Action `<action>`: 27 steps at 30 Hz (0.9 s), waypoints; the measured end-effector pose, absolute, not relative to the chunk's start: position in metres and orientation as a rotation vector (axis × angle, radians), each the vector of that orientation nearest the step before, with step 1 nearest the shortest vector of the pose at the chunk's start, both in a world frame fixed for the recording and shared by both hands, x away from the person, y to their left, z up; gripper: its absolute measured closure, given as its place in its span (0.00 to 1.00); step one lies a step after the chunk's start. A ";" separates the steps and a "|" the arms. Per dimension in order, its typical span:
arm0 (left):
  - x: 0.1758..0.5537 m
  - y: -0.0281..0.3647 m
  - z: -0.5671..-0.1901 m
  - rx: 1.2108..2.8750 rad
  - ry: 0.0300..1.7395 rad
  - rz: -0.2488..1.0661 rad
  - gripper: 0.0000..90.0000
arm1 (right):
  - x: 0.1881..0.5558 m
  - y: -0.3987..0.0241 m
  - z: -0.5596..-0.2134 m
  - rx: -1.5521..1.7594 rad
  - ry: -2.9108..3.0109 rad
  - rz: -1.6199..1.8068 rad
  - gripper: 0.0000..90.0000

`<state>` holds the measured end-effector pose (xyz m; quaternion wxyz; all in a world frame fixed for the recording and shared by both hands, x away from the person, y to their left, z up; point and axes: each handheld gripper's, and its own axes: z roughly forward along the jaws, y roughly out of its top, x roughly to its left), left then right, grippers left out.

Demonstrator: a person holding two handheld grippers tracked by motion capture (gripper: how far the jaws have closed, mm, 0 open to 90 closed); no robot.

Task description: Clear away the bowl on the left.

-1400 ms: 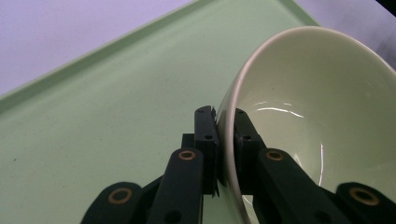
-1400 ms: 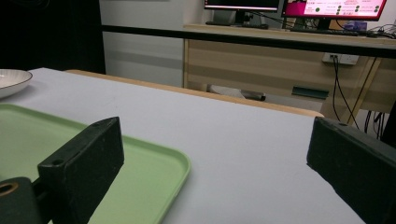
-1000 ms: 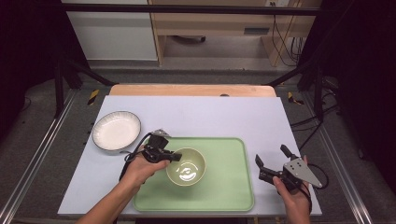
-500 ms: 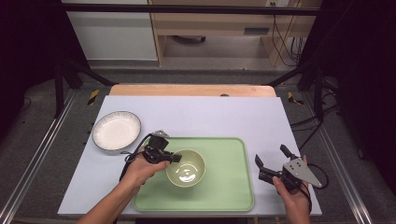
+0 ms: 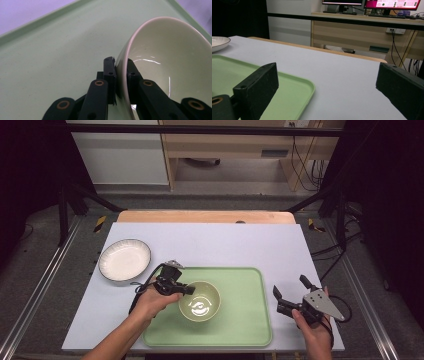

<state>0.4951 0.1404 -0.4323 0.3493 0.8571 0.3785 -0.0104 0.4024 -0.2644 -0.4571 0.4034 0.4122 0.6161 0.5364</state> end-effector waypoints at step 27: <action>0.500 0.138 -0.435 2.244 1.003 -0.023 0.92 | 0.402 -0.264 -0.457 1.040 1.560 1.350 0.05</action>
